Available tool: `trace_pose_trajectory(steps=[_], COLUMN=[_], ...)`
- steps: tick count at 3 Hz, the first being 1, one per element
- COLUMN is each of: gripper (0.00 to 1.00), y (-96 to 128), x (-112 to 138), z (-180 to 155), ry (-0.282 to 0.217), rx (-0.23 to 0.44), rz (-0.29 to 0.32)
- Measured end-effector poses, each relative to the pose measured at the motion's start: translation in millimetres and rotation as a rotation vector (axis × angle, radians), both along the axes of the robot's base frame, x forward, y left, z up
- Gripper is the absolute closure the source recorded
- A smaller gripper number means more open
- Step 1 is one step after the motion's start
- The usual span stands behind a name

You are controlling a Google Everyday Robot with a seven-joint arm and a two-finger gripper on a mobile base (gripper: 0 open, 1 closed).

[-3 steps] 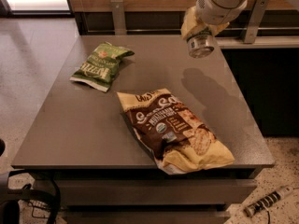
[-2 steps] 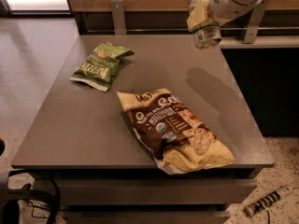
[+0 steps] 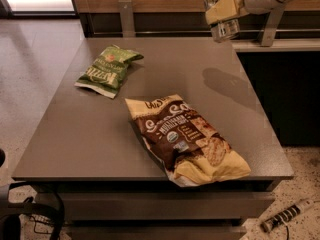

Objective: Place 7up can upright

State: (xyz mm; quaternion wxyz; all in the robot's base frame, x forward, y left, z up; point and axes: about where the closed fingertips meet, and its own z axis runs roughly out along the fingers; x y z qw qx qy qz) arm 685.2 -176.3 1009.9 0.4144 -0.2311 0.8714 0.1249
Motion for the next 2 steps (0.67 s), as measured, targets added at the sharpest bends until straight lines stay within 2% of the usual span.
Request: trace_pose_trajectory(steps=[1, 2], gripper=[1.00, 1.00], y=[1.8, 6.0], x=[-0.4, 2.3], z=[2.2, -5.8], ry=[-0.020, -0.021], rx=[-0.033, 0.006], rz=[0.015, 0.022])
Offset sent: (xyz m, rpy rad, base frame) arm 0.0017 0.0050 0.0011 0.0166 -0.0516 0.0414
